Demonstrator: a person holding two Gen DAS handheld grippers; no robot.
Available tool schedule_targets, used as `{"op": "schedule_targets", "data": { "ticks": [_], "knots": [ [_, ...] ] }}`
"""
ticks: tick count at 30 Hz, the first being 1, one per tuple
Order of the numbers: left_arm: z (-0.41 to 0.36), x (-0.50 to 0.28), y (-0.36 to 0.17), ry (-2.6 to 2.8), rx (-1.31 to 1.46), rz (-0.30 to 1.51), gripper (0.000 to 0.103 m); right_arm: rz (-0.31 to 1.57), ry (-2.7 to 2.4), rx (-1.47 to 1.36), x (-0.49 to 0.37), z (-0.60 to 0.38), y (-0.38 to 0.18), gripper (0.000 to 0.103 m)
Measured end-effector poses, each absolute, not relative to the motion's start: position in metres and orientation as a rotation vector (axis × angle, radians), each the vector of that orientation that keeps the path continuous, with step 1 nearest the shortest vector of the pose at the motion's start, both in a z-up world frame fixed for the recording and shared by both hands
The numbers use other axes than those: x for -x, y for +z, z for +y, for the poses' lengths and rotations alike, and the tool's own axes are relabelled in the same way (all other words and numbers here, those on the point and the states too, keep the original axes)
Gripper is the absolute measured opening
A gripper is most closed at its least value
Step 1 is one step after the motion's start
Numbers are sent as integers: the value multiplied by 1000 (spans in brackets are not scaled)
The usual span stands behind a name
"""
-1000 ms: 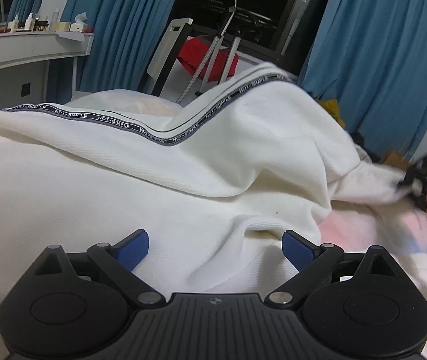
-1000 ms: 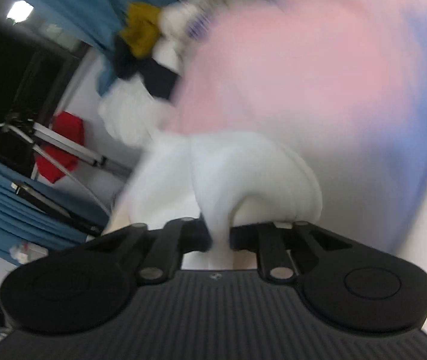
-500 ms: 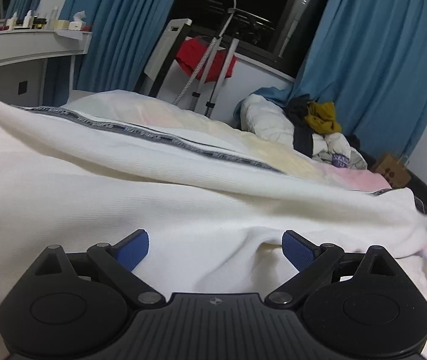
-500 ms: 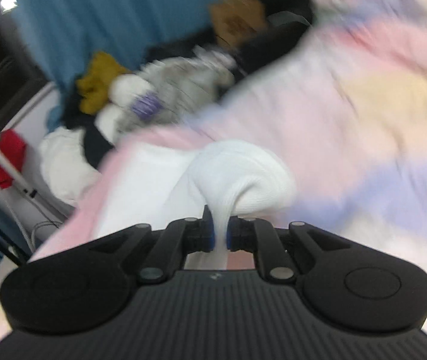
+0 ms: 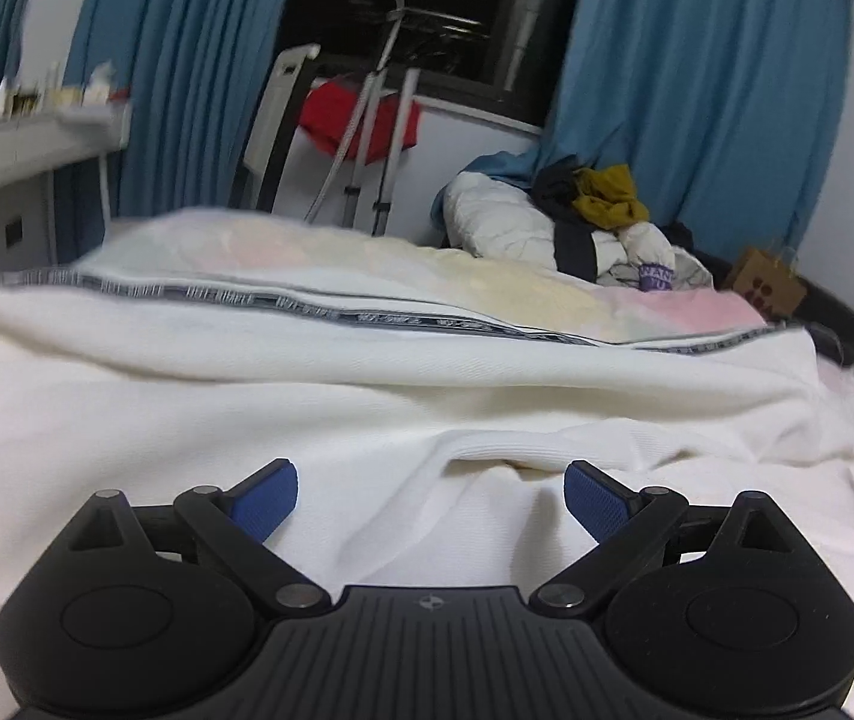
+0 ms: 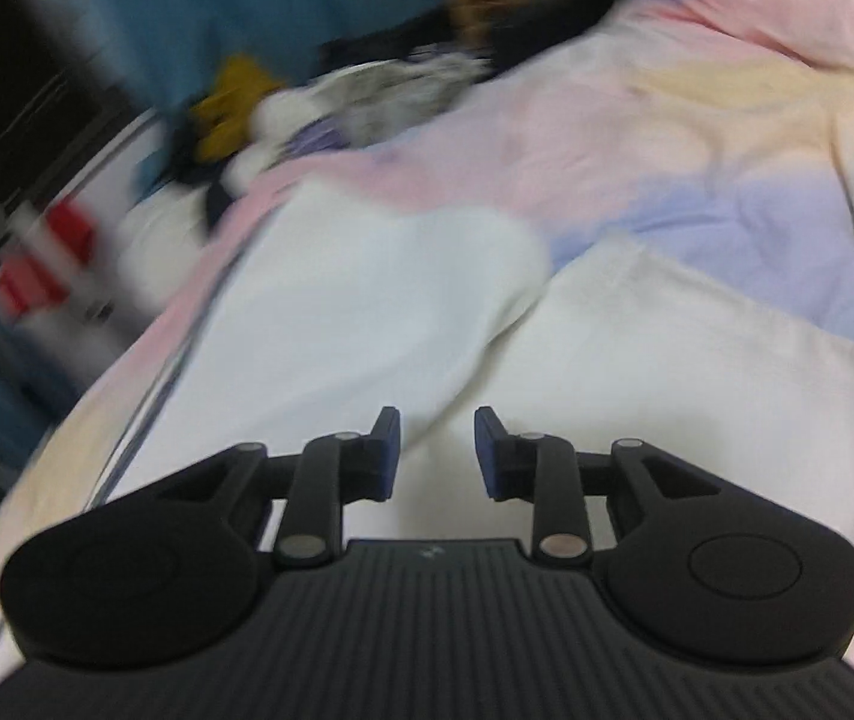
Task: Fold clothes
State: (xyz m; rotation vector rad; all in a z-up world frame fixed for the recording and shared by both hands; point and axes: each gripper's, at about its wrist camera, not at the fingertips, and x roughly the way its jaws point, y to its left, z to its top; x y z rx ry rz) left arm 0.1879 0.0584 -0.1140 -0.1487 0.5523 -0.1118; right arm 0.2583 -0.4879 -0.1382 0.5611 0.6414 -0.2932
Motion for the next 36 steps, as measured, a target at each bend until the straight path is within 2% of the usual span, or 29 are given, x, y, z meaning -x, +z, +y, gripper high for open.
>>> {"op": "schedule_targets", "data": {
  "ticks": [8, 15, 22, 26, 36],
  "knots": [
    [35, -137, -98, -171, 77, 568, 97, 572, -57, -370, -159, -393, -96, 30],
    [18, -103, -89, -111, 59, 646, 97, 473, 9, -240, -127, -377, -77, 29],
    [9, -67, -79, -64, 22, 689, 97, 528, -7, -260, -119, -390, -95, 29],
    [22, -51, -66, -40, 49, 737, 97, 526, -5, -267, -119, -393, -98, 29],
    [117, -8, -29, 61, 323, 822, 98, 520, -19, -316, -127, -400, -104, 30]
  ]
}}
